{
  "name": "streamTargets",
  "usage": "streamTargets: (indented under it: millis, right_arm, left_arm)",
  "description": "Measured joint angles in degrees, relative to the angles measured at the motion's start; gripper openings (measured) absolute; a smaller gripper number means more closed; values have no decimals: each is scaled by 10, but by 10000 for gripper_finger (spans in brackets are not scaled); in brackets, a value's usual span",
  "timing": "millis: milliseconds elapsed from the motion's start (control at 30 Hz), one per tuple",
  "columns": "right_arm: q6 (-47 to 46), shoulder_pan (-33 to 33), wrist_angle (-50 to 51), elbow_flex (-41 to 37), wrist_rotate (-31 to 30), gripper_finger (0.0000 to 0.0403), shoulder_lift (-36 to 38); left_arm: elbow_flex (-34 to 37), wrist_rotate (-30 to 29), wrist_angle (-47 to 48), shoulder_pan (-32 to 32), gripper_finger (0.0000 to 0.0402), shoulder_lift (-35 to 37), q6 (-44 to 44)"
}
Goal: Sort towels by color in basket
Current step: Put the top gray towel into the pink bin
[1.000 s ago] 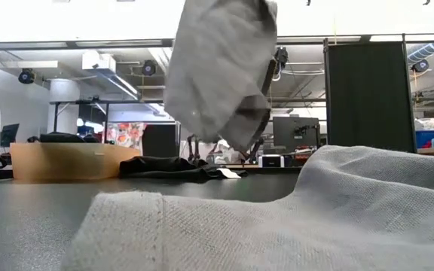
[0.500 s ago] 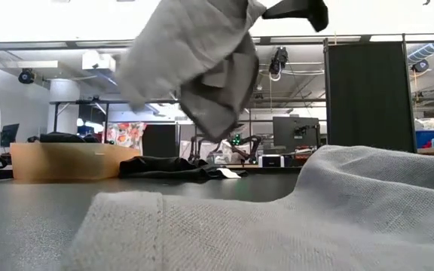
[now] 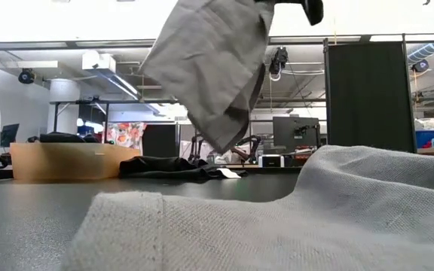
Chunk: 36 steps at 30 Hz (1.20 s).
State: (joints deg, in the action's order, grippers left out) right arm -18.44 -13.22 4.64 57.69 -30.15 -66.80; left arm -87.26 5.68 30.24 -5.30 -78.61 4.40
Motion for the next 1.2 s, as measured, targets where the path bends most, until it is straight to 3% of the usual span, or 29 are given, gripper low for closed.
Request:
streamTargets:
  millis: [233, 367, 533, 767, 900, 1033, 1200]
  right_arm:
    - [-46, -55, 131, 0, -107, 9, 64]
    - [-54, -79, 152, -1, -124, 9, 94]
    - [-42, -82, 154, -1, -140, 9, 110]
    - [-9, -82, 121, -1, -154, 9, 112]
    - [16, -83, 74, -1, -151, 9, 115]
    - [28, -83, 31, -1, -151, 9, 115]
    - [25, -83, 19, -1, -159, 9, 115]
  left_arm:
    - [0, -126, 102, 2, 0, 9, -7]
    - [1, -159, 146, 2, 0, 10, -9]
    - [1, -109, 143, 5, 0, 10, -8]
    - [1, -105, 130, 12, 0, 7, -15]
    - [2, -41, 92, 17, 8, -5, -20]
    - [3, 21, 60, 35, 43, -30, 0]
    - [4, 22, 53, 68, 131, -78, 43]
